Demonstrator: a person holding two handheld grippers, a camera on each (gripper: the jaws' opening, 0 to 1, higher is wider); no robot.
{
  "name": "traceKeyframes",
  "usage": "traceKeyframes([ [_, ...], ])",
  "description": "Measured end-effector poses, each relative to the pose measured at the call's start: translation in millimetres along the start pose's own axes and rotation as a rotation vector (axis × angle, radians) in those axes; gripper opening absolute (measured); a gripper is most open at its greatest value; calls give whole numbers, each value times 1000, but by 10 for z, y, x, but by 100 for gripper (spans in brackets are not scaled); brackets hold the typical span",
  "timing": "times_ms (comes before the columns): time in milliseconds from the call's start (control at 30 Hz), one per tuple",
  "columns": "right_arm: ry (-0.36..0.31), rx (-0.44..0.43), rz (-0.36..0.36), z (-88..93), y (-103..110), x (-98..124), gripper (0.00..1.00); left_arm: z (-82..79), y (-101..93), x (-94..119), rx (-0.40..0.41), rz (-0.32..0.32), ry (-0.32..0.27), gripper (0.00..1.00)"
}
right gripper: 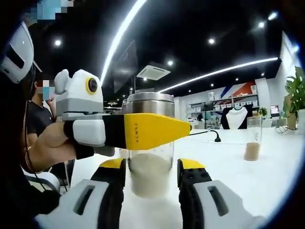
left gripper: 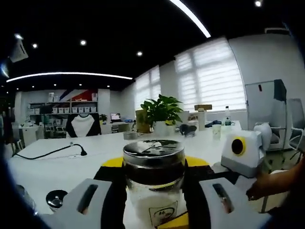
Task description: Rotate the seasoning bottle until the label or dispensing opening points toward the visible target arrow and the bottle remains upright within the marked orientation range
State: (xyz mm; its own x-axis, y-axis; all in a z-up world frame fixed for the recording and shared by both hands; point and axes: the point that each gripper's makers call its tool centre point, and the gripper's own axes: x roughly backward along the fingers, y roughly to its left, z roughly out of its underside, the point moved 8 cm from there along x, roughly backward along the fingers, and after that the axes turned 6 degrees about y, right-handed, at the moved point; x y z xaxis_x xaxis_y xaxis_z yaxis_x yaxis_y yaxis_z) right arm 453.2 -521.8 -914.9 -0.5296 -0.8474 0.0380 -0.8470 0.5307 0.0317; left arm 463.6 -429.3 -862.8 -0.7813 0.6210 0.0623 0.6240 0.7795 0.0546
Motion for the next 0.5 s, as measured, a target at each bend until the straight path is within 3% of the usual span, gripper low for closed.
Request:
traceKeyframes([
  [133,5,-2,9,-23,-27,42,45,-15,52,-16,35,-31,-16,47],
  [367,-3,-23,44,-145,-108,162,55,-86,99,-47,16,-57,-11,47],
  [500,-11,3,64,-216,-140,208,55,-99,120,-54,25,-71,-17,47],
])
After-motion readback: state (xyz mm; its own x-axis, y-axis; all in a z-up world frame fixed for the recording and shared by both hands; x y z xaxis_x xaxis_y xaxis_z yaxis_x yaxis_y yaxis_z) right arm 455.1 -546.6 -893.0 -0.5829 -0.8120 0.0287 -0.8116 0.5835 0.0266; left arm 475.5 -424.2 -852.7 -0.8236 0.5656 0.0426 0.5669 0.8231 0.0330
